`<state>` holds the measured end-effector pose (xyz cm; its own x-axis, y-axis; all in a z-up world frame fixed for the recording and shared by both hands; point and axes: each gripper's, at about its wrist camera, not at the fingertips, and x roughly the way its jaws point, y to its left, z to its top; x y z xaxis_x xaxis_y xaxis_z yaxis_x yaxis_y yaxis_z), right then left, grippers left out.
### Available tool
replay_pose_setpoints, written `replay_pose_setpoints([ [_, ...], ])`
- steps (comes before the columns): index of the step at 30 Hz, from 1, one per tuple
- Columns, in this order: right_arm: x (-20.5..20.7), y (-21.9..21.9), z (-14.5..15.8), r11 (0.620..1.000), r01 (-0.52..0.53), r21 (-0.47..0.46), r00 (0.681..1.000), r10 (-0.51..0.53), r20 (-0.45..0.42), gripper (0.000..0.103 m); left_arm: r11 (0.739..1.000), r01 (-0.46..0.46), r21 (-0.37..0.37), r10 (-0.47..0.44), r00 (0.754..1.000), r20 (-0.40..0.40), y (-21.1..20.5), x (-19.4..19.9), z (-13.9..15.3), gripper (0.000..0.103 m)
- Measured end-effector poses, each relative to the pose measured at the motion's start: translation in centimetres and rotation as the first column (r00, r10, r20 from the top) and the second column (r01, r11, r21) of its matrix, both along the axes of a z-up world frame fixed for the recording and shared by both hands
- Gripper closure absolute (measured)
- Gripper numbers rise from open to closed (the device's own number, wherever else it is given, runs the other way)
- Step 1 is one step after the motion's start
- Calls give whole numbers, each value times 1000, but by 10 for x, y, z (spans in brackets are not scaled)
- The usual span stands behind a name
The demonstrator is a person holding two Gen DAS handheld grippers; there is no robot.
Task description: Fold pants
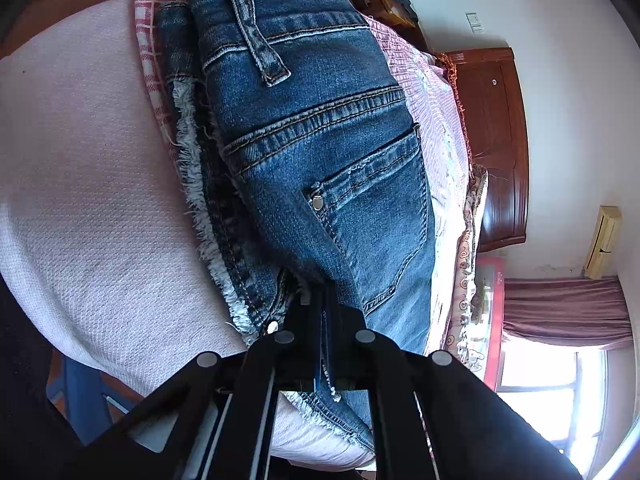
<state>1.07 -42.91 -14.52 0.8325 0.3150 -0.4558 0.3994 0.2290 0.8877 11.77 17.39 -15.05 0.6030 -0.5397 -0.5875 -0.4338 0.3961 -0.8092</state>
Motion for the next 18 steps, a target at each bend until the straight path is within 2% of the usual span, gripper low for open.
replay_pose_setpoints([
  [1,4,2,1,1000,-5,-9,1000,5,13,64,1000,0,-1,0,1000,2,-1,1,-3,102],
  [3,13,6,4,999,-19,-48,1000,18,-21,101,1000,-17,-14,17,1000,-4,-1,2,-6,102],
  [6,15,9,7,998,-45,-51,998,42,-53,102,1000,-25,6,25,999,24,-2,0,2,103],
  [11,-4,7,32,992,-75,-100,997,72,-36,102,1000,-18,3,17,997,78,4,-8,20,103],
  [15,-14,6,23,989,-111,-99,991,103,-88,102,1000,-8,24,6,997,81,8,-13,25,103],
  [18,-20,8,6,993,-93,-75,990,84,-109,102,999,-2,38,-1,998,67,10,-18,20,103],
])
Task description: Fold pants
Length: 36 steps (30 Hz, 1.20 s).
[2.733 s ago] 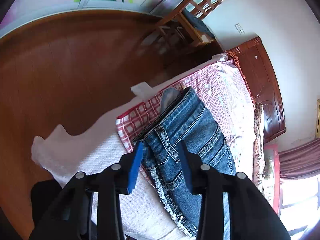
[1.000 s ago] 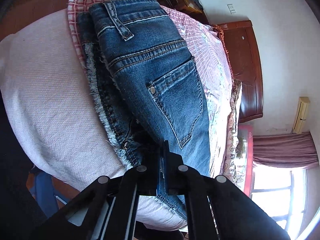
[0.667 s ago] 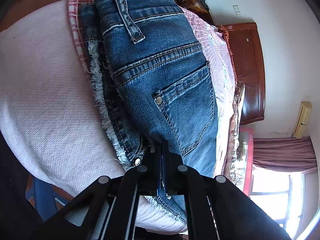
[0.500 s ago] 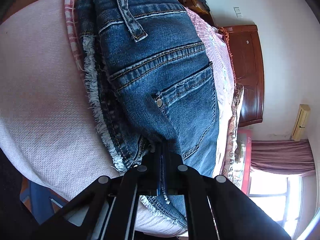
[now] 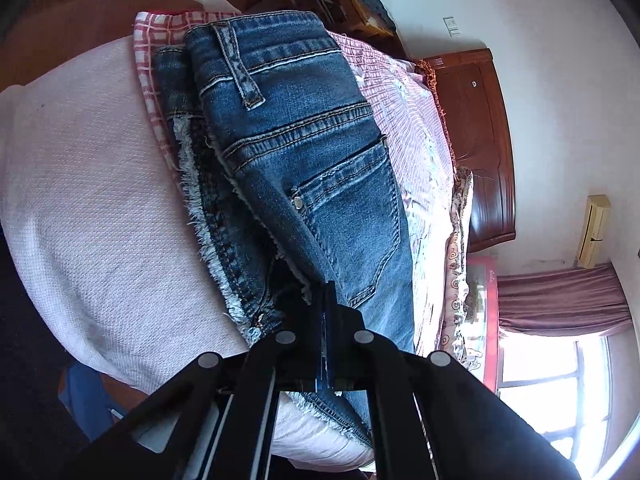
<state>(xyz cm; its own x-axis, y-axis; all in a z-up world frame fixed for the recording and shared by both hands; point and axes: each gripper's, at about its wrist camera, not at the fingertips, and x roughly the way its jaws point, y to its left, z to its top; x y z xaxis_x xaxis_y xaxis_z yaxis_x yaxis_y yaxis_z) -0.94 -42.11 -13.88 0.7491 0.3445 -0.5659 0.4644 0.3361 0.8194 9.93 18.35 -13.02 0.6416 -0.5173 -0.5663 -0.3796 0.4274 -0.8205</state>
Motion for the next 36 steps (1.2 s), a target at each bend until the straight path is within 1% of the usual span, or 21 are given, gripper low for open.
replay_pose_setpoints([
  [5,0,0,-20,999,30,27,1000,-29,-7,102,999,8,40,-7,999,-42,2,-2,-16,103],
  [8,4,-2,-19,999,17,38,999,-15,-41,103,994,39,100,-36,999,-37,-2,3,-20,103],
  [10,5,-1,-13,999,-3,45,996,6,-84,99,993,48,107,-44,998,-44,-3,2,-20,102],
  [11,5,-1,-8,999,-18,42,994,23,-111,91,990,65,123,-58,997,-57,-3,0,-16,102],
  [12,4,1,-2,998,-35,42,991,40,-131,70,984,78,161,-68,995,-71,-3,-2,-9,102],
  [13,2,3,3,998,-53,36,984,59,-166,56,975,88,205,-75,995,-69,-2,-5,0,103],
  [14,-2,7,10,998,-69,9,977,69,-203,49,962,97,255,-85,995,-58,-2,-7,10,103],
  [17,-1,32,38,983,-184,-20,968,178,-175,49,920,127,371,-151,988,36,-10,-3,46,101],
  [18,3,41,47,976,-218,-24,966,212,-151,49,904,163,395,-208,975,73,-18,4,55,100],
  [21,34,73,73,941,-334,-47,942,331,-58,49,847,284,449,-405,892,200,-56,35,76,68],
  [22,52,84,81,928,-368,-58,930,367,-33,49,830,336,445,-468,854,228,-70,47,76,57],
  [25,114,124,103,871,-470,-144,880,475,1,49,756,469,458,-588,793,160,-105,76,54,57],
  [26,138,140,112,839,-509,-195,854,520,8,49,736,499,458,-602,792,103,-110,81,42,58],
  [27,161,154,118,808,-540,-235,829,558,14,49,728,524,442,-603,796,49,-110,81,29,58],
  [28,184,168,121,783,-569,-251,807,590,11,49,724,563,398,-621,784,21,-110,79,16,58],
  [30,226,196,124,737,-622,-264,763,647,10,49,727,554,404,-621,782,45,-103,63,7,62],
  [31,246,212,124,707,-643,-296,742,670,-13,49,720,561,409,-631,774,48,-102,58,7,62],
  [32,266,230,123,660,-679,-323,708,705,-47,49,718,564,407,-635,771,53,-100,54,6,62],
  [33,285,246,119,617,-706,-348,678,730,-82,49,729,562,391,-629,775,60,-97,51,5,62],
  [34,301,259,114,591,-719,-366,664,740,-109,49,739,559,376,-623,779,65,-94,50,3,63],
  [36,327,287,100,527,-774,-353,602,784,-150,49,746,560,362,-618,784,61,-88,51,0,69],
])
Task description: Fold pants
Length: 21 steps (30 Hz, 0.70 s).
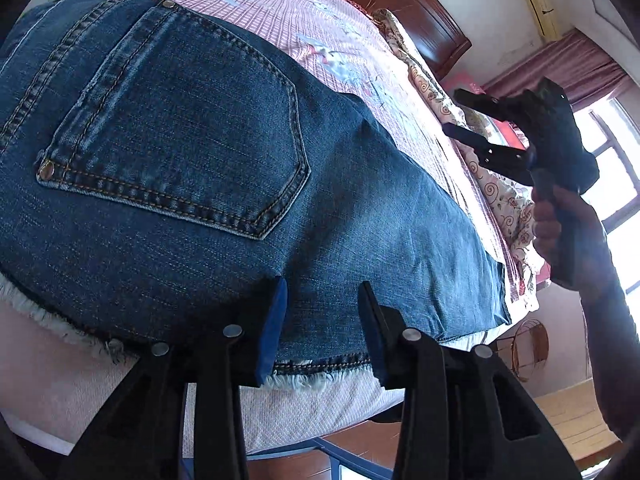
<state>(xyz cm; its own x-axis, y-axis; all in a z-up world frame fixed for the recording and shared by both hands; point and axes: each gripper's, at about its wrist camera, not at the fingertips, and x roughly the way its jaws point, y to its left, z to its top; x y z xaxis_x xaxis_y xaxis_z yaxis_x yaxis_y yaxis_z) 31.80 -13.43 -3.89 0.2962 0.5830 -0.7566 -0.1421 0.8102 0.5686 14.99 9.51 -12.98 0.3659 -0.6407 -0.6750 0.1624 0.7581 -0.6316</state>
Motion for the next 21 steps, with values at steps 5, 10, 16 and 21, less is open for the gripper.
replay_pose_setpoints([
  [5,35,76,-25,947,-231,-223,973,231,-26,34,1000,-7,-24,7,1000,-2,7,-3,-4,70],
  [10,44,108,-50,866,-279,-416,954,299,-17,91,999,-7,-54,7,1000,1,12,-10,-6,70],
  [16,56,104,-52,881,-215,-421,971,239,3,97,996,23,-90,-29,997,-65,28,-9,-2,70],
  [21,12,68,-1,976,-57,-210,983,93,161,89,998,16,-62,-12,998,64,55,6,43,60],
])
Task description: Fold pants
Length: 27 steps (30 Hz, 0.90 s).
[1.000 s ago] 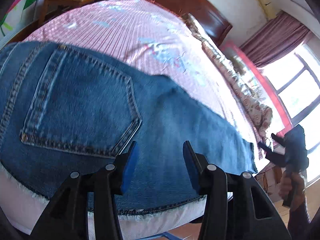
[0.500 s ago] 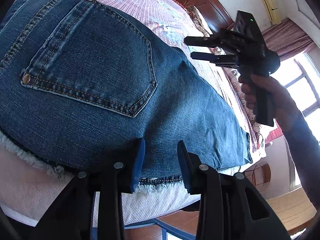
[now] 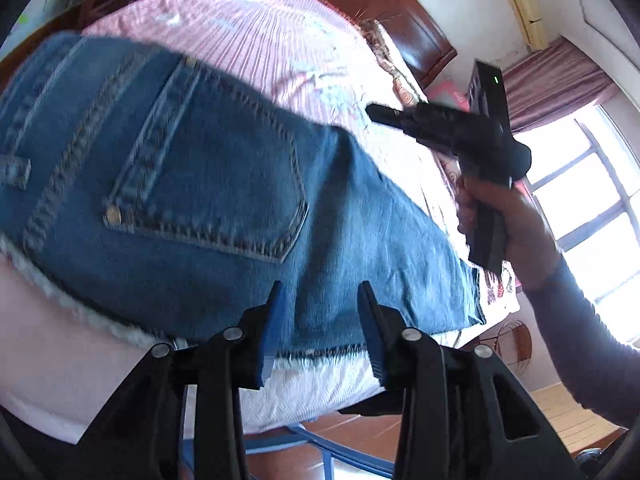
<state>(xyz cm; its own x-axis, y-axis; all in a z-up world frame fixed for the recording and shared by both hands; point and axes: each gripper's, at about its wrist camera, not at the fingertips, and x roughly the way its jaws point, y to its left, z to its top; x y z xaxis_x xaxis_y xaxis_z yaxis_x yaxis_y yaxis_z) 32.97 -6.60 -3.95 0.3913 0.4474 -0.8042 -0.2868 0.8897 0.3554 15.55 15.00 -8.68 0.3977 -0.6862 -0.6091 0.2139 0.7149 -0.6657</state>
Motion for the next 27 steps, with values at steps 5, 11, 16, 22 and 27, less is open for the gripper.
replay_pose_setpoints([
  [5,-99,9,-28,994,-103,-30,993,101,-53,89,1000,-29,1,29,1000,-1,-4,42,0,50],
  [11,-184,-45,-49,999,-22,29,996,25,-87,76,998,-17,67,18,1000,-17,-3,30,-25,50],
  [16,-235,-190,-33,802,495,333,869,-460,-184,59,995,-100,10,100,994,-38,-9,18,-16,41],
  [22,-326,-325,-36,446,785,430,573,-787,-230,59,995,10,95,-14,999,39,-87,-5,-5,32],
  [27,-352,-371,-43,326,862,389,431,-875,-222,59,966,0,260,-18,998,67,-137,-4,6,16],
])
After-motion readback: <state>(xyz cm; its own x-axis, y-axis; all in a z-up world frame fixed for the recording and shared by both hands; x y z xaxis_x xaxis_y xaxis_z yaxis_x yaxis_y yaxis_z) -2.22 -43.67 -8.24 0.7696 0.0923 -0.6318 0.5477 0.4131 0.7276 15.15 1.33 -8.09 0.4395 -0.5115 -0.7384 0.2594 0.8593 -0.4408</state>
